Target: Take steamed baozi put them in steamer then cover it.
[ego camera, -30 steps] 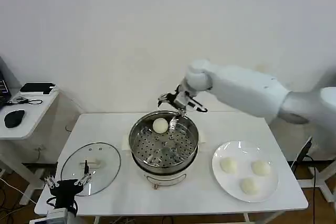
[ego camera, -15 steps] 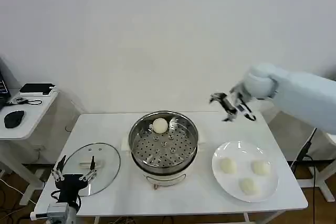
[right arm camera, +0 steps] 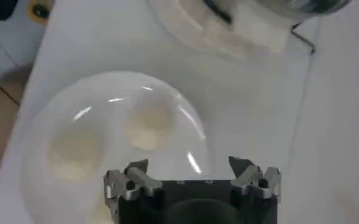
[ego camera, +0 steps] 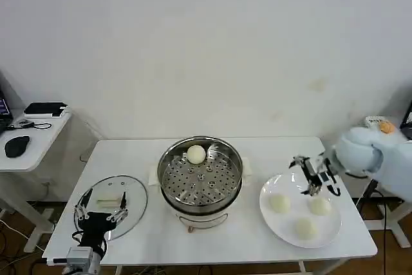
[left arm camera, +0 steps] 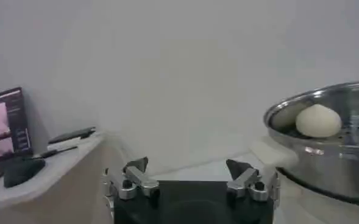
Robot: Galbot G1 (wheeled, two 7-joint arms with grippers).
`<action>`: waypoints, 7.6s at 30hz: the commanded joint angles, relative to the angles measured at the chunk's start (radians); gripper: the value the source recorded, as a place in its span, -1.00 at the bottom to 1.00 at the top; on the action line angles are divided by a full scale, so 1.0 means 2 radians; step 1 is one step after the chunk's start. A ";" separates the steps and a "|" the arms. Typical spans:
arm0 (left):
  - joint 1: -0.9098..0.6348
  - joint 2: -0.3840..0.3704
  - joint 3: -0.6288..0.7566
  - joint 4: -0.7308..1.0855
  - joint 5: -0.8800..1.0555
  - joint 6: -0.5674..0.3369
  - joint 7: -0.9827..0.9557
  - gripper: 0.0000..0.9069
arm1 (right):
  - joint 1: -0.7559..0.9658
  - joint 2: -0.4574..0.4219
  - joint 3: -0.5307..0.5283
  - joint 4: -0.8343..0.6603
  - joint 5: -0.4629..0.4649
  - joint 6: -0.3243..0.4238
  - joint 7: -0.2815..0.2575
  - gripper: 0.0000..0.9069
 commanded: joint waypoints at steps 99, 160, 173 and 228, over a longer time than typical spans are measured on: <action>-0.026 0.005 -0.034 0.002 -0.017 0.002 0.007 1.00 | 0.135 0.444 -0.086 -0.172 0.370 -0.197 0.092 0.44; -0.022 0.013 -0.008 0.002 -0.014 0.004 0.008 1.00 | 0.024 -0.116 0.028 0.062 0.030 0.019 -0.087 1.00; -0.021 0.008 -0.003 0.009 -0.008 0.004 0.008 1.00 | -0.194 -0.137 0.166 0.063 -0.059 0.055 -0.089 1.00; -0.013 0.000 -0.021 0.013 -0.007 0.002 0.008 1.00 | -0.190 -0.011 0.174 -0.027 -0.056 0.014 -0.086 0.40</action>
